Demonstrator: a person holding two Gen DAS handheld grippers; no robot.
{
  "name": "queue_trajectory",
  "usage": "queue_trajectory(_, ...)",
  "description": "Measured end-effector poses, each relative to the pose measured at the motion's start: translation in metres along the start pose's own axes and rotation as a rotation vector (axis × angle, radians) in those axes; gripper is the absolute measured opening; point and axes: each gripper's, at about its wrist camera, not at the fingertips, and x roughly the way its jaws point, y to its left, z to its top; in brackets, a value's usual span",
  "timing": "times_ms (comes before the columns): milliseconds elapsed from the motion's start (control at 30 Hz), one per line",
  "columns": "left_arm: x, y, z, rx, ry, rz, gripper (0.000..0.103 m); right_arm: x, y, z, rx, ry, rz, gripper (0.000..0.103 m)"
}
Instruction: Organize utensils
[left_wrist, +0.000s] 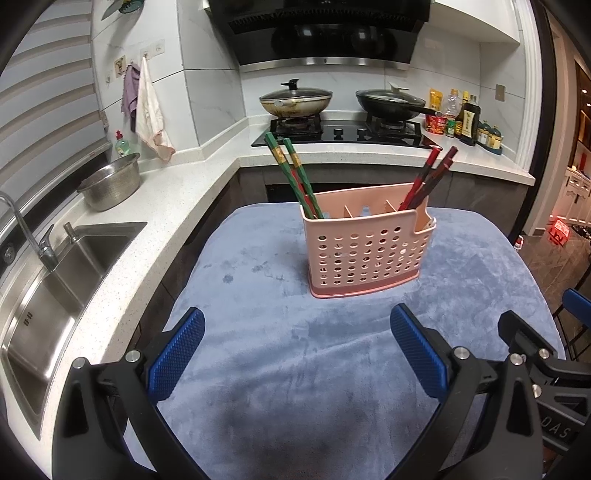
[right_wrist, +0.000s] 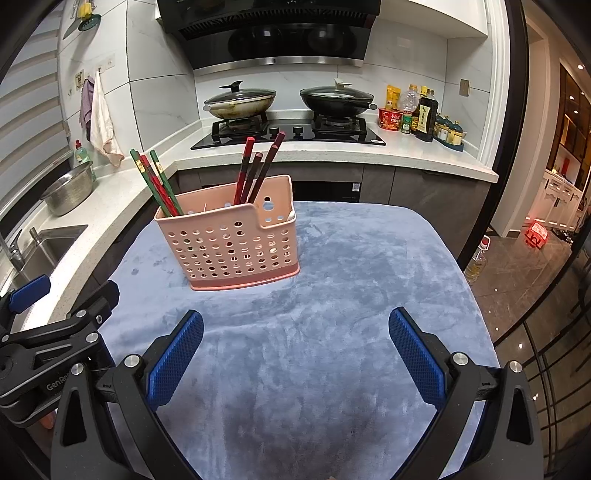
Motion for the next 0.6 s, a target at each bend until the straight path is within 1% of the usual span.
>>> queue_trajectory(133,0.0036,0.0014,-0.0005,-0.02,0.018,-0.004,0.096,0.0003,-0.0021,-0.0002,0.001,0.0,-0.002,0.097)
queue_trajectory(367,0.0024,-0.0003,-0.0031,-0.006,0.01,-0.001,0.096,0.0016,-0.0058,-0.001,0.004,0.004,-0.006,0.097)
queue_trajectory(433,0.0016,-0.0014,-0.0036,0.005,-0.001,0.015,0.096,0.0028,-0.0077,-0.0016,0.007,0.008,-0.01,0.097)
queue_trajectory(600,0.002,-0.0007,-0.0039,0.006,-0.003,-0.003,0.096,0.0032,-0.0101,-0.004,0.011,0.015,-0.03,0.097)
